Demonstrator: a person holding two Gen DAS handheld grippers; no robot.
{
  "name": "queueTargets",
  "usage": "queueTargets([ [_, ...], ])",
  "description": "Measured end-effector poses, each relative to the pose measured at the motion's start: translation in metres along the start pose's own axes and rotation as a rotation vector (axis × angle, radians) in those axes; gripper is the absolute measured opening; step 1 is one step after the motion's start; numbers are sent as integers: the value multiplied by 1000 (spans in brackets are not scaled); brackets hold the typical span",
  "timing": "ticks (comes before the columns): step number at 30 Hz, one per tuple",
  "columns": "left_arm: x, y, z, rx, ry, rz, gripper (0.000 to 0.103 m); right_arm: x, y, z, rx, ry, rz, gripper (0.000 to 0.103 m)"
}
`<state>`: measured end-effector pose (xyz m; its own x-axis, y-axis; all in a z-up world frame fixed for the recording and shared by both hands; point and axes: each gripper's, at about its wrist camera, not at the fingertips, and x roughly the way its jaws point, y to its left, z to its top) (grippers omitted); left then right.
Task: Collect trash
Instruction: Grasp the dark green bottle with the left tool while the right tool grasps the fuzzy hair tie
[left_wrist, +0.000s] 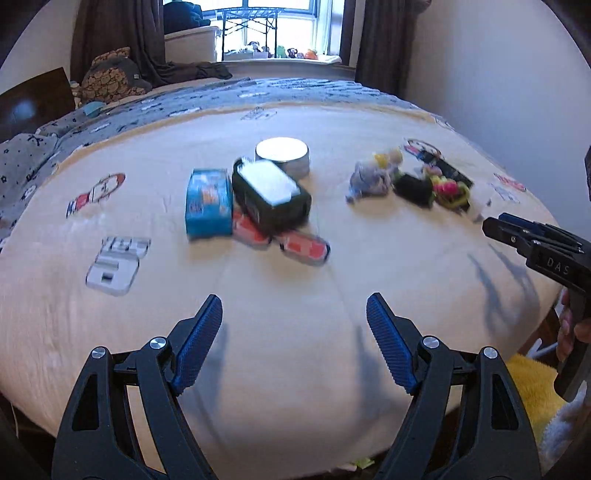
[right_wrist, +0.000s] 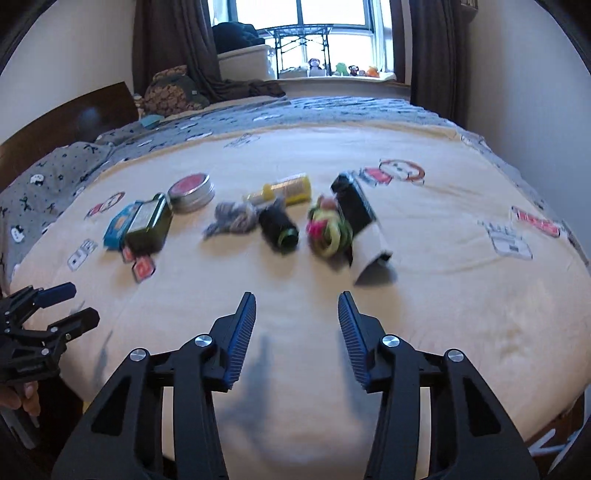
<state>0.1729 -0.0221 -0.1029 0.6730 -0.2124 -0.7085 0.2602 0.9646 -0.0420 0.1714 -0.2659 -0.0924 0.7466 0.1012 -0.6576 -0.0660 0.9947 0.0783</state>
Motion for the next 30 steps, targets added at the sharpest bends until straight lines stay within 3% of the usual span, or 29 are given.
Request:
queueTargets([
  [4,17,0,34,-12,-22,-5,76,6,-8,19,5,-24,-20,46],
  [10,52,0,67,-34,6,69,70,21,-16,36,-16,-24,-30,46],
  [16,88,2,76,-73,70,105,70,43,-16,37,-52,9,-23,39],
  [22,114,9,79,-94,106,128,62,62,-22,35,-30,31,15,32],
  [25,116,13,82,-100,104,115,61,72,-20,32,-32,67,31,29],
  [30,107,15,77,-87,87,95,58,60,-14,30,-39,50,31,28],
])
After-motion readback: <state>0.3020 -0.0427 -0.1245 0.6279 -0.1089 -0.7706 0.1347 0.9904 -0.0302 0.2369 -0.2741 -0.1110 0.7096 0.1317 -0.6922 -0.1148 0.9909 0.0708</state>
